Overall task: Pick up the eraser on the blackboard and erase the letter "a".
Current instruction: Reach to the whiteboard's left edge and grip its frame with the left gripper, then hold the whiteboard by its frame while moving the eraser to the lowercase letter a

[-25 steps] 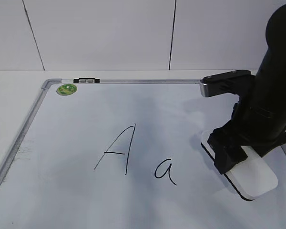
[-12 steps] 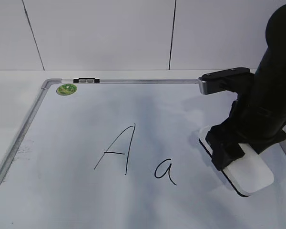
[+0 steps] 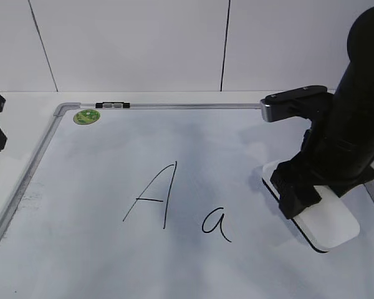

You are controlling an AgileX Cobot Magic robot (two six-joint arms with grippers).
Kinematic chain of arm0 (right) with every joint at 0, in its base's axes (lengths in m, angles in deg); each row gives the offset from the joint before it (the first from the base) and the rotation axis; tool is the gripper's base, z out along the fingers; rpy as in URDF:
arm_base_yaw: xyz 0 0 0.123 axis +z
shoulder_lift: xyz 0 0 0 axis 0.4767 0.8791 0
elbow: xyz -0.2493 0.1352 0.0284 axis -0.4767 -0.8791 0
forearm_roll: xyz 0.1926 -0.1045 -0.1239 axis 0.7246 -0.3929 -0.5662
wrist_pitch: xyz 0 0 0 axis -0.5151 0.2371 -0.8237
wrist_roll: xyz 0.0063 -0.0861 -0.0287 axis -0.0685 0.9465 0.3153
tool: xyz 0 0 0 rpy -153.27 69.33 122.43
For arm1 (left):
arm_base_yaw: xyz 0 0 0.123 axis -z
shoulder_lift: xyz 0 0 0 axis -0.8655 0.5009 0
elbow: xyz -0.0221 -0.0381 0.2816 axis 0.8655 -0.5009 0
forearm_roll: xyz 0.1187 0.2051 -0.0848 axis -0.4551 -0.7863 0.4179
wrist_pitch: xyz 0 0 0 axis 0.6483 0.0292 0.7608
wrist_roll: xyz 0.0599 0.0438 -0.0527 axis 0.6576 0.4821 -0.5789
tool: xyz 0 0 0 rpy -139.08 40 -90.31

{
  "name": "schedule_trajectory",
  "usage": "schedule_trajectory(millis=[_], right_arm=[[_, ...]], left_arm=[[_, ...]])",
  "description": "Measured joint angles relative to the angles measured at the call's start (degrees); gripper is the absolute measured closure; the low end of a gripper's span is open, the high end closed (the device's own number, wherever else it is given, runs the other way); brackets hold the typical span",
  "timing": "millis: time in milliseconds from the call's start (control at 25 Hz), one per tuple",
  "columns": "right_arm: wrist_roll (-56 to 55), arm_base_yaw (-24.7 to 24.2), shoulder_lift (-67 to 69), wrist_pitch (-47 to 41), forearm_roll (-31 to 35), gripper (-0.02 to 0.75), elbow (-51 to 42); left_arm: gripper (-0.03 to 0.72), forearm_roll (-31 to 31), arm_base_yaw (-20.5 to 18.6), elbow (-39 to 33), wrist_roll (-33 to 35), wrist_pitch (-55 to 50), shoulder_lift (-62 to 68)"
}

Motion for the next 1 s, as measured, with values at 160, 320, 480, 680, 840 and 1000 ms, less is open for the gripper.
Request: schedule_trajectory(millis=[160,320,480,680,840,1000], right_arm=[[0.0,0.0,0.0,0.0,0.0,0.207,0.0],[0.0,0.0,0.0,0.1,0.0,0.207,0.0],[0.0,0.0,0.0,0.5,0.0,0.207,0.0],[0.0,0.0,0.0,0.6,0.0,0.207,0.0],[0.0,0.0,0.0,0.6,0.0,0.207,0.0],[0.0,0.0,0.0,0.6,0.0,0.207,0.0]], left_arm=[[0.45,0.1,0.0,3.5,0.0,0.1,6.5],[0.449,0.1,0.0,6.2,0.4,-0.2,11.7],[0.45,-0.2,0.0,7.6,0.5,-1.2,15.5],[0.458,-1.3,0.0,7.9,0.6,-1.4,17.2],[0.462,-1.3,0.0,7.9,0.6,-1.4,18.8],[0.471,-1.3,0.0,8.0,0.6,-1.6,20.0]])
